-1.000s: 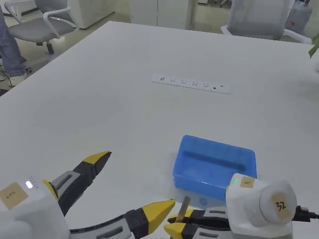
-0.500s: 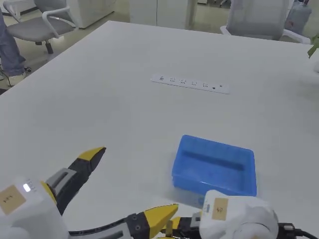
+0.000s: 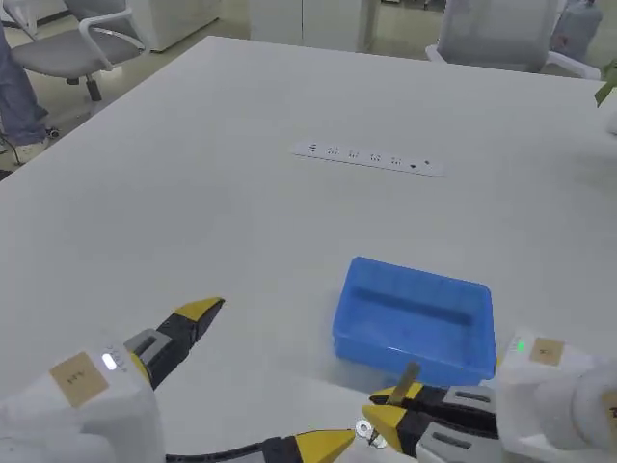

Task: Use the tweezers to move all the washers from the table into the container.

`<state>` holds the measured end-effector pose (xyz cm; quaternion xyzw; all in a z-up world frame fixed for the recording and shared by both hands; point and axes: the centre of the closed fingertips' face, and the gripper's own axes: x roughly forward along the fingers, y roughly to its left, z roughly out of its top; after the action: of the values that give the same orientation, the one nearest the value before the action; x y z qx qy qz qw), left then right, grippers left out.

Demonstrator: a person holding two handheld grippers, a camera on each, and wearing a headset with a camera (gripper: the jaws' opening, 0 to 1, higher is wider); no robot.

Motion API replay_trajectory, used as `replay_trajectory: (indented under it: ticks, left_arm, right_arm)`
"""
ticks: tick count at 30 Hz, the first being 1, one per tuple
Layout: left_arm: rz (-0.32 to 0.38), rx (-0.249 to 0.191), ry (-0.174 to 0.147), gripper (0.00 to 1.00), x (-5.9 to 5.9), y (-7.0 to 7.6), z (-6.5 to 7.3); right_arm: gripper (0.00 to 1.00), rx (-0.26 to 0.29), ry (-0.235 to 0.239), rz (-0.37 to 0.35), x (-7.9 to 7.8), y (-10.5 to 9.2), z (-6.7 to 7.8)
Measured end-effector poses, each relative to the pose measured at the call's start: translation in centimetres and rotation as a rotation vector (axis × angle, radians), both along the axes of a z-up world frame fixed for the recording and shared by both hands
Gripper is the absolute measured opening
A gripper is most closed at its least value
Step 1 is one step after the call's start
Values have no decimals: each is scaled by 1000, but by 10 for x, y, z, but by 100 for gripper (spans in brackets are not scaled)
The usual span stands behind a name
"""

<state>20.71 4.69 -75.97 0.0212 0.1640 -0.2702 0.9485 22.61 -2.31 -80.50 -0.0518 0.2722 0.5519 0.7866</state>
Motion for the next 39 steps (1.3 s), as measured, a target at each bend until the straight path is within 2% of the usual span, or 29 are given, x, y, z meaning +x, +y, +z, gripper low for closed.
replay_trajectory:
  ticks: [2, 4, 9, 12, 15, 17, 20, 22, 26, 30, 33, 36, 39]
  left_arm:
    - [-18, 38, 49, 99, -3, -2, -12]
    - [-20, 47, 80, 99, -3, -2, -18]
    - [-41, 34, 129, 99, -6, -5, -26]
    - [-50, 46, 150, 99, -8, -6, -30]
    - [-50, 41, 151, 99, -8, -5, -31]
    - [-52, 37, 152, 99, -8, -5, -31]
    - [-64, 40, 167, 99, -10, -7, -33]
    - [-66, 48, 168, 99, -11, -6, -34]
    - [-49, 29, 167, 97, -9, -4, -32]
    - [-38, 23, 171, 96, -8, -2, -33]
    - [-39, 28, 173, 95, -9, -2, -33]
    - [-32, 31, 165, 94, -8, -1, -32]
    - [-34, 22, 171, 93, -8, -1, -33]
  right_arm:
    - [2, 15, -4, -24, 8, -7, 10]
    - [2, 23, -17, -42, 19, -13, 21]
    - [2, 40, -69, -100, 51, -28, 42]
    - [3, 45, -82, -148, 73, -37, 48]
    - [3, 44, -74, -211, 97, -47, 42]
    - [3, 42, -56, -233, 106, -50, 35]
    - [3, -29, -50, -252, 118, -56, 15]
    - [3, -51, -42, -250, 120, -56, 6]
    - [3, -98, -30, -247, 124, -58, -10]
    - [3, -125, -29, -244, 126, -59, -20]
    - [3, -133, -30, -238, 125, -59, -23]
    - [4, -129, -45, -232, 122, -59, -20]
    - [4, -128, -64, -224, 123, -60, -17]
